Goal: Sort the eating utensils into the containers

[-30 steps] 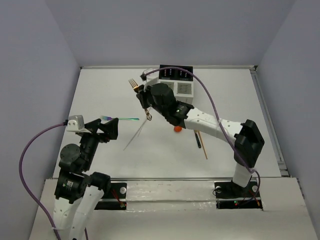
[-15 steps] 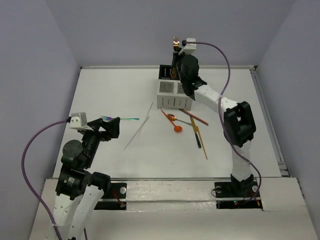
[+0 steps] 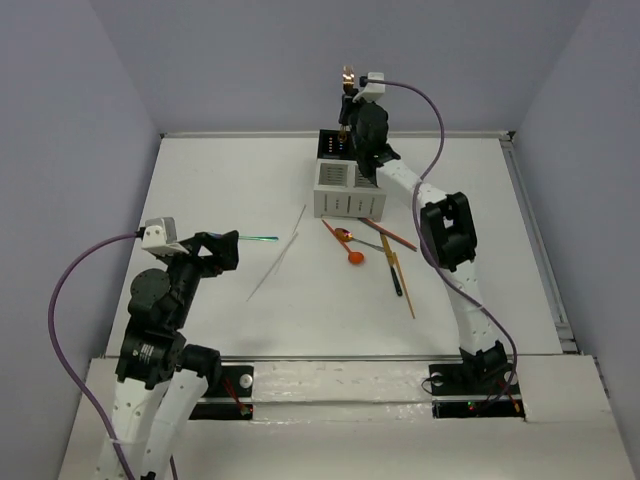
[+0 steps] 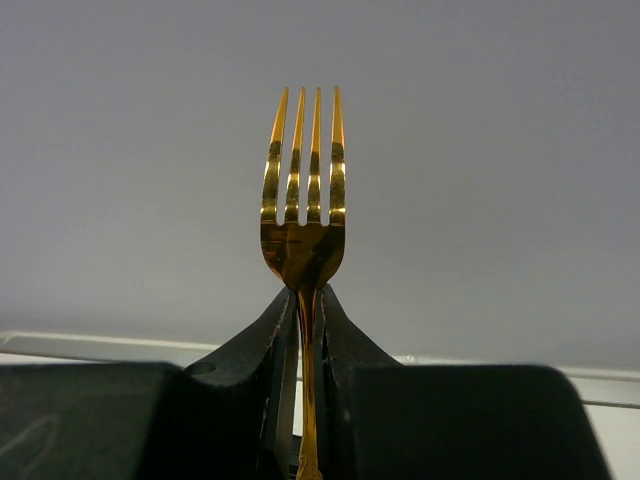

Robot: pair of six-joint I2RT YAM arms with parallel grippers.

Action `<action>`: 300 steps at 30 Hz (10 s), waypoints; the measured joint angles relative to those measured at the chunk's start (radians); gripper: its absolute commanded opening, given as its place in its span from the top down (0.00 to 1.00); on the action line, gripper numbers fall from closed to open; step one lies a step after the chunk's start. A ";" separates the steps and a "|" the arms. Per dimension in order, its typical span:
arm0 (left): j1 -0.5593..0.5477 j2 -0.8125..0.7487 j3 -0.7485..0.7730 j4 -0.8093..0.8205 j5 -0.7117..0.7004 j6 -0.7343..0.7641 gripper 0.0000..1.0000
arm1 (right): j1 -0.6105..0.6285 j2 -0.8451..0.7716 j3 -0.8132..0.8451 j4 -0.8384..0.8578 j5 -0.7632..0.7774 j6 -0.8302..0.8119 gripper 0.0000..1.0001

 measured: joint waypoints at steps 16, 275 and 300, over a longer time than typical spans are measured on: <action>0.036 0.001 0.000 0.000 0.013 0.000 0.01 | -0.002 -0.018 -0.182 0.050 -0.155 -0.008 0.33; 0.026 -0.115 0.000 0.010 0.089 -0.007 0.01 | 0.418 -0.516 -0.745 -0.818 -0.061 0.129 0.93; 0.026 -0.080 0.000 0.010 0.089 -0.006 0.01 | 0.013 -0.491 -0.565 0.044 0.008 -0.002 0.93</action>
